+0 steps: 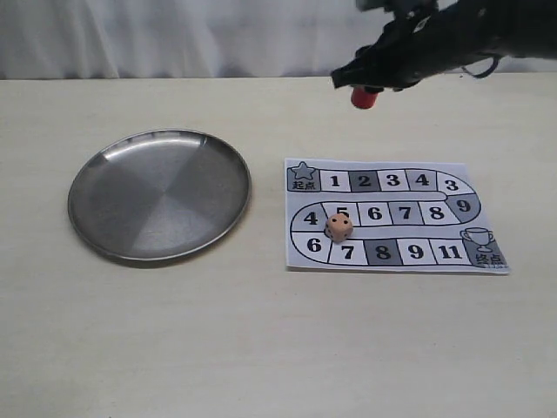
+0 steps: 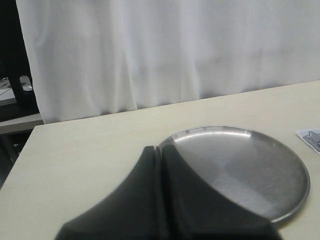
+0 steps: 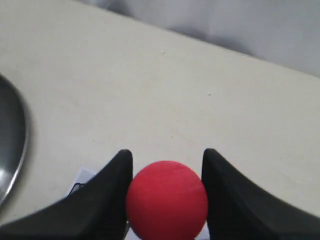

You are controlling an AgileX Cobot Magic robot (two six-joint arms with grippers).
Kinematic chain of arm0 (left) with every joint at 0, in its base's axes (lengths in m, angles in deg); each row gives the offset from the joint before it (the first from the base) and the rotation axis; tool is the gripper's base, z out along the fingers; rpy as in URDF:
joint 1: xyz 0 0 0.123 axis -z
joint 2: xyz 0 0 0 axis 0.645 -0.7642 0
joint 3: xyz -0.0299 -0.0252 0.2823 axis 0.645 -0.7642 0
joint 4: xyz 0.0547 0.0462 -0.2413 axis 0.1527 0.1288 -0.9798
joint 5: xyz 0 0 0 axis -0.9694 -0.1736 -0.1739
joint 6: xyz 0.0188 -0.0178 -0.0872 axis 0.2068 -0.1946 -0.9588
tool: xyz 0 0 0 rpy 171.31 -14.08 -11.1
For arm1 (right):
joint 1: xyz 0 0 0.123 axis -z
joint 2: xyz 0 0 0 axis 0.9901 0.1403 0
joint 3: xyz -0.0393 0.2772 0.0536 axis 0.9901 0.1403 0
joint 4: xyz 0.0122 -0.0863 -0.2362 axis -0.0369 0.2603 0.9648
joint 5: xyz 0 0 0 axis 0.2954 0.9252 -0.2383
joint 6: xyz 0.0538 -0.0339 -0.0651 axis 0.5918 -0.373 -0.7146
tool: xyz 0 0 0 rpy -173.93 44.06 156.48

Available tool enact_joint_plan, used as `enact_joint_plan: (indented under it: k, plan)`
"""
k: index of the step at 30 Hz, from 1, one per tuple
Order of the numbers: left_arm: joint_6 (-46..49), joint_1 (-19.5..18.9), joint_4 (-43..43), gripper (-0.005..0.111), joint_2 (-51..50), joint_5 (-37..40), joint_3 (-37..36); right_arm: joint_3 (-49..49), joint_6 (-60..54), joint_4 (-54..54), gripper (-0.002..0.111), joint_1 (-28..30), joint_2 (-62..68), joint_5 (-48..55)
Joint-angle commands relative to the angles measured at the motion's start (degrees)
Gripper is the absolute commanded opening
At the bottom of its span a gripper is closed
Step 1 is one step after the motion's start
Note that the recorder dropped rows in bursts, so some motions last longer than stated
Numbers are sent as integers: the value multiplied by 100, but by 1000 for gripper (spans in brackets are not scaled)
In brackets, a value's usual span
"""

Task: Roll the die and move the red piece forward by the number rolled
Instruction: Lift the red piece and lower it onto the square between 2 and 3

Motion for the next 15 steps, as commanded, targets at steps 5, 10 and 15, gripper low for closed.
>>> enact_joint_plan:
  k: [5, 10, 15]
  plan:
    - [-5, 48, -3, 0, 15, -49, -10, 40, 87, 58, 5, 242, 429, 322]
    - [-5, 48, -3, 0, 15, -49, -10, 40, 87, 58, 5, 221, 1216, 285]
    - [-5, 48, -3, 0, 15, -49, -10, 40, 87, 58, 5, 221, 1705, 285]
